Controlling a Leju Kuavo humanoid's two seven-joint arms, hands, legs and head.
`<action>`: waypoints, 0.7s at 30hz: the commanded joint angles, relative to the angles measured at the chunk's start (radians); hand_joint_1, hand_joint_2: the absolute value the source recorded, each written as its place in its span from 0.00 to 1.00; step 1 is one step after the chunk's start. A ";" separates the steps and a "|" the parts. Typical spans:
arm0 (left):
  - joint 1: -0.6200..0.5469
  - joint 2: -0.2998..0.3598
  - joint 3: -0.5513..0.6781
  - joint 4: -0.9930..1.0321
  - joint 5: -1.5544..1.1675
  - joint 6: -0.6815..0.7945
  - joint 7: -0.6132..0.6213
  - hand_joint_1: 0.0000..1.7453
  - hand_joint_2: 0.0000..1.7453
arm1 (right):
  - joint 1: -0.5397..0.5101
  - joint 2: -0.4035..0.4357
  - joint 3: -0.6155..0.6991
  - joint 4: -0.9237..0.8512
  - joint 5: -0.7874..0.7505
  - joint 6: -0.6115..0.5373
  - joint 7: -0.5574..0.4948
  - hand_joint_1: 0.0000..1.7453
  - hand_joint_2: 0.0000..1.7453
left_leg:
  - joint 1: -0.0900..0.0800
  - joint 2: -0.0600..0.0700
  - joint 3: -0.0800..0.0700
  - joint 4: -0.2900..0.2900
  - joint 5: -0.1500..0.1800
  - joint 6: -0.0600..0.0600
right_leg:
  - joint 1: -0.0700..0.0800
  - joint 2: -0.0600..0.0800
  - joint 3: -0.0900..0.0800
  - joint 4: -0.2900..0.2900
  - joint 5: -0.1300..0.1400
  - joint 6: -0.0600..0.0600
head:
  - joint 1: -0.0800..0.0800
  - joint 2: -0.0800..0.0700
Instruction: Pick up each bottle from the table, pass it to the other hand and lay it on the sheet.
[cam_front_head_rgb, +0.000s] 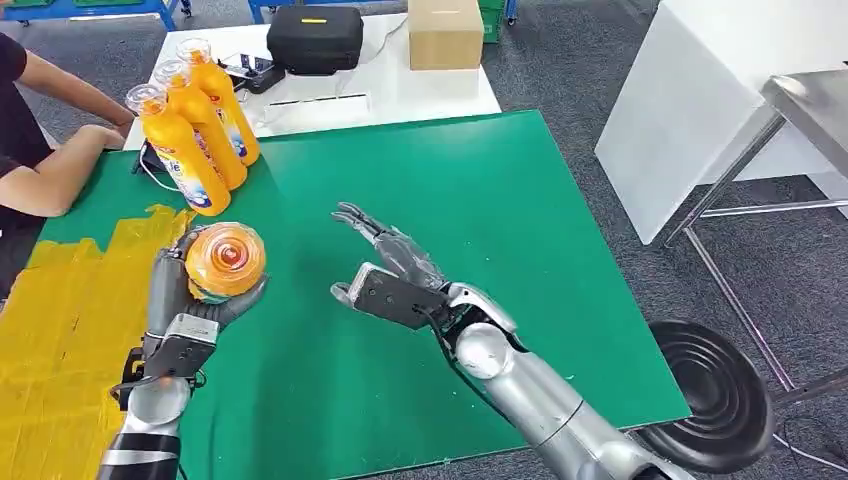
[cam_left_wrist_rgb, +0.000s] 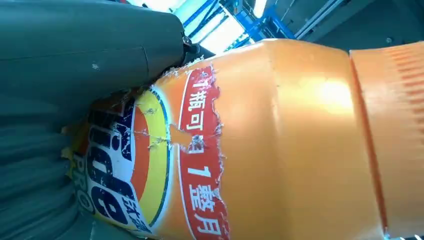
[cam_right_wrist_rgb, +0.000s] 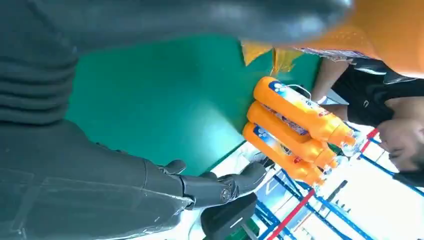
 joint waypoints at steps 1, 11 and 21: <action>0.009 0.062 0.050 0.062 -0.588 0.358 0.223 1.00 1.00 | 0.042 -0.071 -0.078 -0.136 -0.053 -0.038 -0.058 0.00 0.00 | 0.002 -0.003 0.003 0.000 -0.002 -0.001 | 0.001 0.001 0.004 -0.001 -0.002 0.000 | 0.000 0.000; -0.046 0.258 0.016 0.560 -0.842 0.370 0.509 1.00 1.00 | 0.133 -0.181 -0.221 -0.297 -0.143 -0.005 -0.085 0.00 0.00 | 0.000 -0.003 0.005 -0.002 -0.001 -0.001 | 0.000 0.000 0.005 -0.002 -0.001 0.000 | 0.000 0.000; -0.131 0.302 -0.047 0.724 -0.842 0.222 0.574 1.00 1.00 | 0.147 -0.181 -0.220 -0.294 -0.128 0.006 -0.079 0.00 0.00 | 0.001 -0.002 0.004 -0.001 -0.001 -0.001 | 0.000 0.000 0.003 0.000 -0.001 0.000 | 0.000 0.000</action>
